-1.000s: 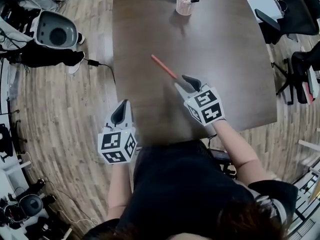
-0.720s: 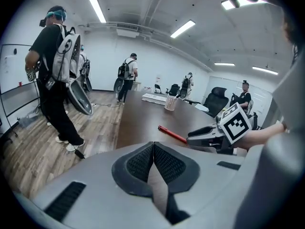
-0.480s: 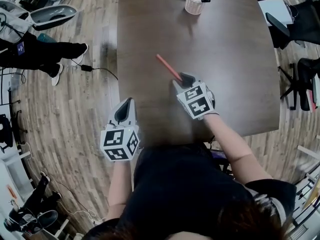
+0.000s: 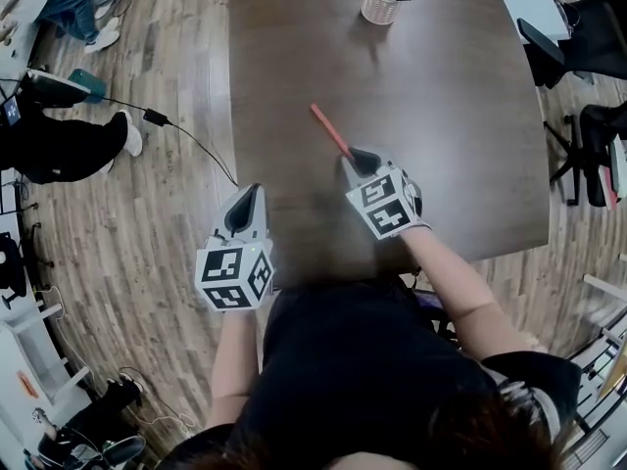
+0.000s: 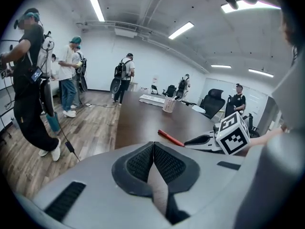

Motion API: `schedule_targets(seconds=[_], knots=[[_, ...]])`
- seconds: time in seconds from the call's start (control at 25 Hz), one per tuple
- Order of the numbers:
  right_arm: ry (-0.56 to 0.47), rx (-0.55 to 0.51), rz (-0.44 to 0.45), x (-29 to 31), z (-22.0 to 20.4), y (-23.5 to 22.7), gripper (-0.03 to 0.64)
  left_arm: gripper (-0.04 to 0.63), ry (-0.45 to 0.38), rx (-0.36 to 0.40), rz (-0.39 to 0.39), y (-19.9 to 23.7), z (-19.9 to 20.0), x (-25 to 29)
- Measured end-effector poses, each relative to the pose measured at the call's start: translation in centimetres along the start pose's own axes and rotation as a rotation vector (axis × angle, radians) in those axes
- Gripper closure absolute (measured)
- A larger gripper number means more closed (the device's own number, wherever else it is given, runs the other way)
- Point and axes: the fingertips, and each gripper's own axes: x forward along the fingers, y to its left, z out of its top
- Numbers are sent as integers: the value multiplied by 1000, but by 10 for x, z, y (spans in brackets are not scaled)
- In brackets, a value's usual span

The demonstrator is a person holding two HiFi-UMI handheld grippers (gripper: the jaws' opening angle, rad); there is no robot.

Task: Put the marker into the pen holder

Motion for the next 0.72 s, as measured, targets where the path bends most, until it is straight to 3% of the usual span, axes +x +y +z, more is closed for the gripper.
schedule_targets(seconds=[0.4, 0.72], knots=[[-60, 69, 33, -50, 31, 13, 554, 569, -28, 41, -87, 1, 23, -11], [-126, 132, -12, -110, 57, 17, 554, 569, -64, 79, -213, -13, 45, -7]])
